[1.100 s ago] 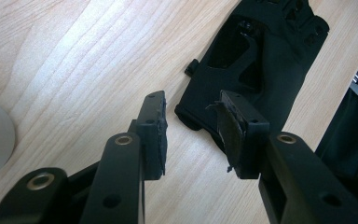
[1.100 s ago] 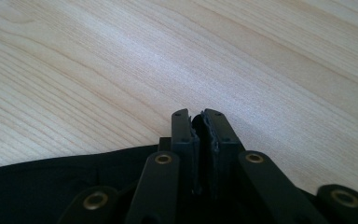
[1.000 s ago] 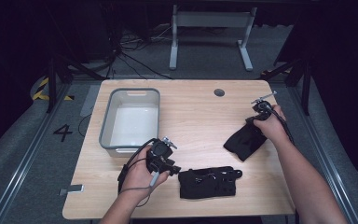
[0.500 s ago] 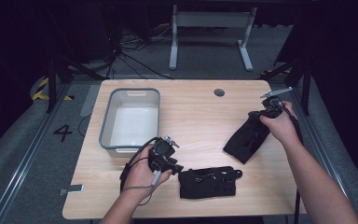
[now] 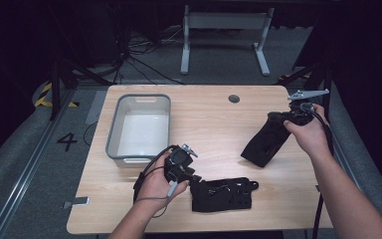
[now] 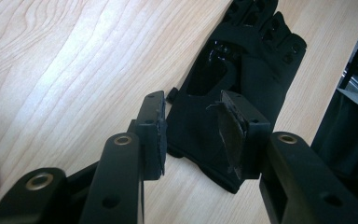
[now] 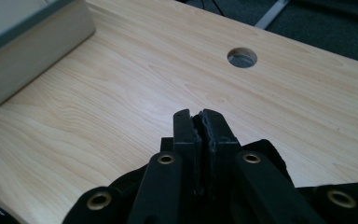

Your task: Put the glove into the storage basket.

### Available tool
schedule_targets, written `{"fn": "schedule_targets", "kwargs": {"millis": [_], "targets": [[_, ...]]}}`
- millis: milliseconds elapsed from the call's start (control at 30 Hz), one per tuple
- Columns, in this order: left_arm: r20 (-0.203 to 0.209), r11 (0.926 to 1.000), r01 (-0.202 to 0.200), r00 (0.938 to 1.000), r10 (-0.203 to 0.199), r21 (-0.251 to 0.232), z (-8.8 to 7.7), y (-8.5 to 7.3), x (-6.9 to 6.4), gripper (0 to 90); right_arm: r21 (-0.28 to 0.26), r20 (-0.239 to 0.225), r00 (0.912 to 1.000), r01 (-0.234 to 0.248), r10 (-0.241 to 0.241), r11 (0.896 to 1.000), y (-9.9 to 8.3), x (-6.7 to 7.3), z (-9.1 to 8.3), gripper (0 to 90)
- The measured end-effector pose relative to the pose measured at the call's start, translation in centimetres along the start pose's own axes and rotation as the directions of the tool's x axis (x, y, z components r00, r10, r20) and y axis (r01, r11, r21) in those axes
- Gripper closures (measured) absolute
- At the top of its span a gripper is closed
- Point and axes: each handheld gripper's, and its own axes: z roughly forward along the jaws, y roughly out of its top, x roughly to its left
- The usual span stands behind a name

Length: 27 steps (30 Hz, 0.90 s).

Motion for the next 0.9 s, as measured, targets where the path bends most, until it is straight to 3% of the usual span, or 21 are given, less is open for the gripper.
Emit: {"fn": "schedule_targets", "kwargs": {"millis": [400, 600, 900], "targets": [[0.028, 0.9982, -0.058, 0.9979, 0.059, -0.013, 1.9, 1.7, -1.2, 60.3, -0.063, -0.09, 0.9944, 0.049, -0.055, 0.997, 1.3, 4.9, -1.3, 85.0], [0.031, 0.9971, -0.059, 0.9977, 0.061, -0.048, 2.2, 2.2, -1.1, 58.1, -0.081, -0.149, 0.9844, 0.082, -0.094, 0.993, 1.8, 8.1, -1.0, 85.0], [0.053, 0.9968, -0.053, 0.997, 0.056, -0.059, 2.1, 2.1, -0.7, 57.5, -0.103, -0.219, 0.9674, 0.107, -0.128, 0.989, 2.2, 11.2, -0.1, 85.0]]}}
